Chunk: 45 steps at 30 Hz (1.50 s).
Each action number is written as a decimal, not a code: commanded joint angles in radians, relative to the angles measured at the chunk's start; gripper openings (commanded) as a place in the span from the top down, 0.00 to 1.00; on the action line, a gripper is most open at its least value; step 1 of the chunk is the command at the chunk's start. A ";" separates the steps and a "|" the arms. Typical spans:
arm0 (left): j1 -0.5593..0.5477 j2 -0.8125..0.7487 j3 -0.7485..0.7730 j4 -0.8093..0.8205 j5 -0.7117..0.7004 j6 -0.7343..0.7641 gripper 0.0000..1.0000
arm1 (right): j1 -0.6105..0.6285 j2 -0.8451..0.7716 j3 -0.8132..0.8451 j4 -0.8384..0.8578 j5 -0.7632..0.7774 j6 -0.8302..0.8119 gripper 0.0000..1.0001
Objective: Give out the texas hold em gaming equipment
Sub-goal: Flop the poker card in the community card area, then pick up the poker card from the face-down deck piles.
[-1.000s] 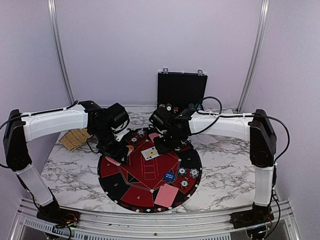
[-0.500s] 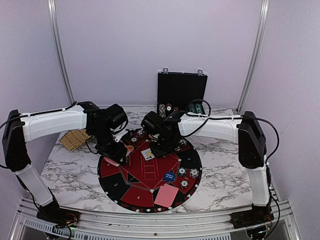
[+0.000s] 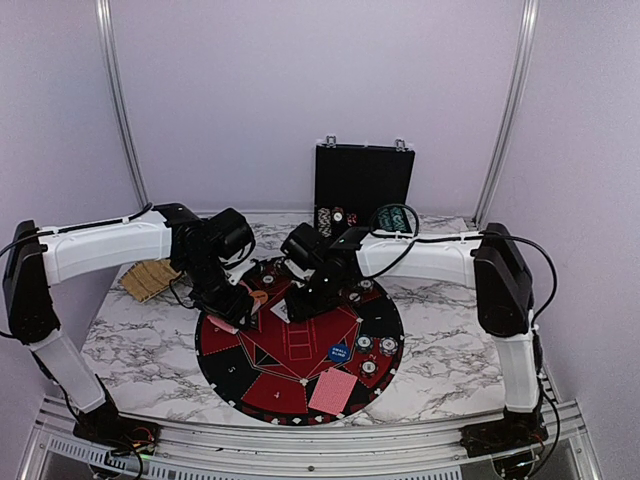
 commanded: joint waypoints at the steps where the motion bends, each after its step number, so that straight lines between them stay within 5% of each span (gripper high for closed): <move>1: 0.006 -0.034 -0.005 0.007 0.014 0.006 0.59 | -0.076 -0.141 -0.126 0.181 -0.063 0.023 0.48; 7: 0.006 -0.032 -0.006 0.009 0.019 0.003 0.59 | -0.131 -0.220 -0.273 0.366 -0.126 0.034 0.56; 22: 0.006 -0.034 -0.006 0.011 0.022 -0.002 0.59 | -0.150 0.007 -0.151 0.520 -0.268 0.010 0.61; 30: 0.004 -0.035 -0.009 0.012 0.037 -0.001 0.59 | -0.152 -0.059 -0.228 0.560 -0.327 0.048 0.54; 45: -0.054 -0.013 0.016 0.007 0.037 0.017 0.59 | -0.185 -0.156 -0.400 0.840 -0.743 0.288 0.29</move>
